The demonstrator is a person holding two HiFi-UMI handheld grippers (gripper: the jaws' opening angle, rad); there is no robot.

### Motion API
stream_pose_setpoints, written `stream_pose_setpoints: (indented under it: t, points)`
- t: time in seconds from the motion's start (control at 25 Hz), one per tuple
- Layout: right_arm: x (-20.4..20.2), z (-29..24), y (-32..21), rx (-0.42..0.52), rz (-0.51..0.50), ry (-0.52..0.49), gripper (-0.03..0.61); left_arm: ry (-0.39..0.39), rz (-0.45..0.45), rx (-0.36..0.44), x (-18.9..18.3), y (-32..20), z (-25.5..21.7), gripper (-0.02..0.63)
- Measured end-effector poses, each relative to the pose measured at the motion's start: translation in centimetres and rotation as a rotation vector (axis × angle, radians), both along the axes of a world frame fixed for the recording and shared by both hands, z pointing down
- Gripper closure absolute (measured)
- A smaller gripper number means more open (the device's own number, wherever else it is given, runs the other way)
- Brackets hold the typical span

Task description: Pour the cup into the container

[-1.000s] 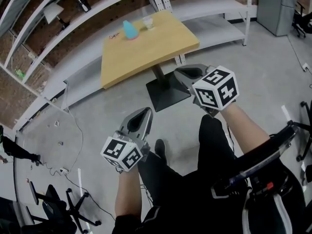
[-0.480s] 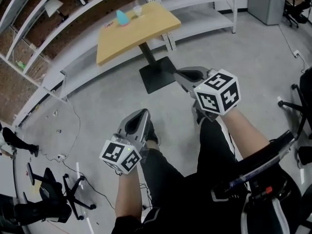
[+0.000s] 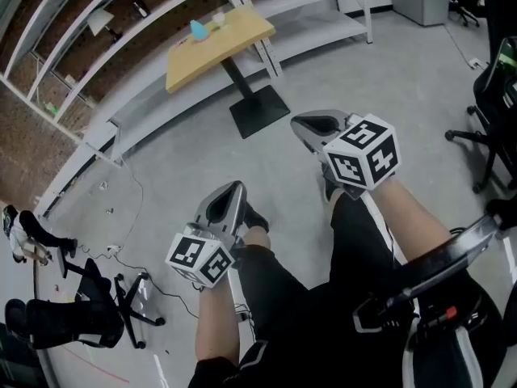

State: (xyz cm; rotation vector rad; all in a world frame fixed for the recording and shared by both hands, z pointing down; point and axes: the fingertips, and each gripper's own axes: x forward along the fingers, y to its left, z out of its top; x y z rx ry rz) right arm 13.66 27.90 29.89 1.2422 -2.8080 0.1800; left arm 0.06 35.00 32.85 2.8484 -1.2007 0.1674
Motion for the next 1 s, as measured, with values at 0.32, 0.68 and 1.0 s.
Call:
stream_pose_setpoints:
  t: [0.32,0.68,1.0]
  points:
    - [0.7,-0.4,10.7,0.007,-0.004,-0.001,0.575,-0.01,0.022,0.03,1.6,10.4,-0.4,0.612]
    - [0.1,-0.2,21.4,0.002,-0.023,0.002,0.575,0.001,0.009,0.014,1.7,20.7,-0.3,0.612]
    - [0.6,1.0,31.3,0.0,-0.029,-0.006,0.575,0.037,-0.044,0.02,1.2,29.3,-0.1,0.612]
